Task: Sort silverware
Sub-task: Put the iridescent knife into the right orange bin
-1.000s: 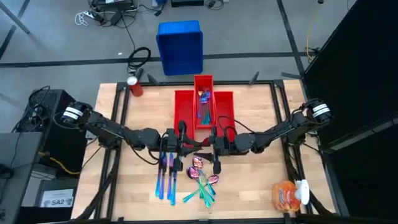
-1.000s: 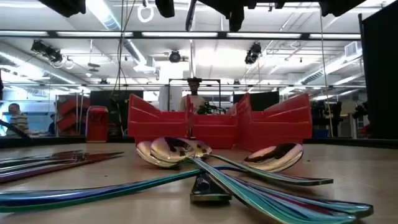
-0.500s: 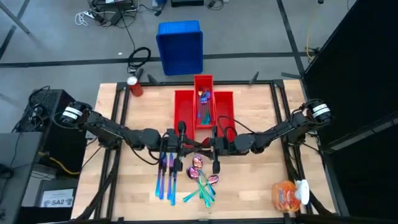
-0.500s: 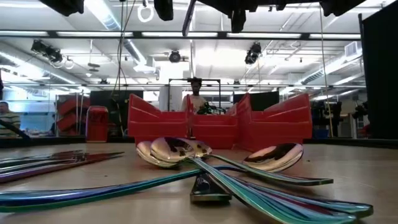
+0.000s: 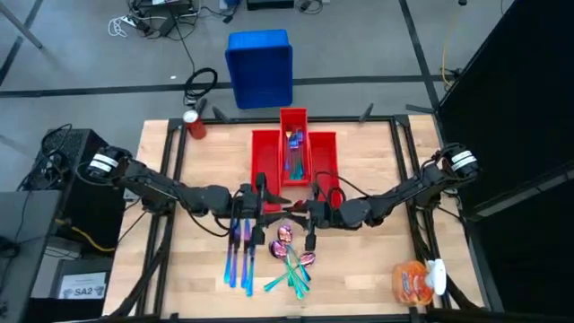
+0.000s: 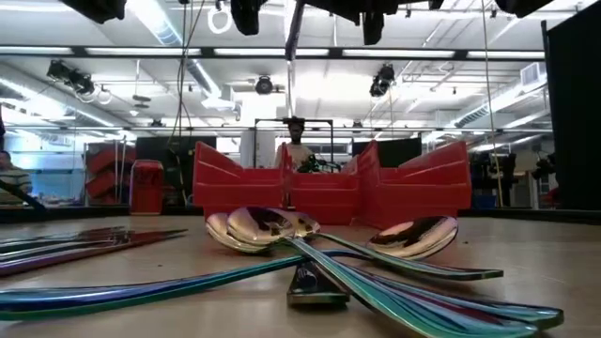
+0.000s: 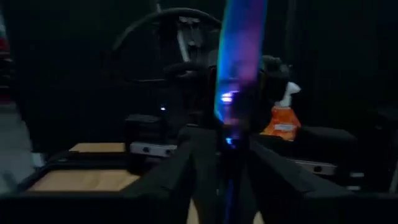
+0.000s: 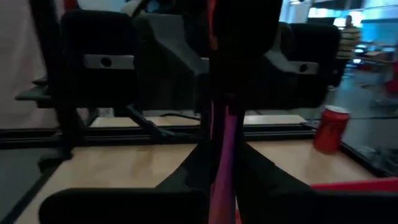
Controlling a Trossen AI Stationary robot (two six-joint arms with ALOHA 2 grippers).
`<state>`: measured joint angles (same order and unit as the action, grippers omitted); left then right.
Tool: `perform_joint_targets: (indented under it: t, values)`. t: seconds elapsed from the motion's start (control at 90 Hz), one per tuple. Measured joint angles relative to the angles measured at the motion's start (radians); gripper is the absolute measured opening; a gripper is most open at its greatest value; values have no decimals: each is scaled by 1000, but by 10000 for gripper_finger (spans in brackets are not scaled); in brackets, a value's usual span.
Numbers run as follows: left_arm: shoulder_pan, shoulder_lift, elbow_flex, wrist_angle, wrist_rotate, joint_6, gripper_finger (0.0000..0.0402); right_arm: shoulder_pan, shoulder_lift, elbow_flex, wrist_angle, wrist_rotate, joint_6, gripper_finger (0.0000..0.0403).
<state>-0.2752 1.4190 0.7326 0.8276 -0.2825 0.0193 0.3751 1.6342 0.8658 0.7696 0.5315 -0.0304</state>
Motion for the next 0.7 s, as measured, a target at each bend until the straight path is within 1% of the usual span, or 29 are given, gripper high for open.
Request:
perform_joint_targets:
  t: [0.078, 0.167, 0.278, 0.378, 0.511, 0.633, 0.7]
  values:
    - [0, -19, 0, -1, -8, 0, 165, 3, 0, 0, 0, 30, 0, 20]
    - [0, -55, 0, -32, -8, 9, 178, 3, 0, 0, 0, 59, 2, 20]
    - [-12, -116, -1, -118, -21, 35, 180, 3, -18, 0, -33, 129, 8, 20]
    - [-37, -184, -2, -217, -63, 60, 177, -10, -72, 0, -136, 181, 52, 20]
    - [-80, -269, -2, -352, -127, 57, 170, -57, -166, 13, -354, 186, 175, 20]
    - [-113, -319, -2, -476, -229, 10, 167, -136, -236, 83, -686, 176, 318, 20]
    - [-120, -328, -2, -540, -274, -41, 167, -199, -250, 125, -878, 148, 407, 20]
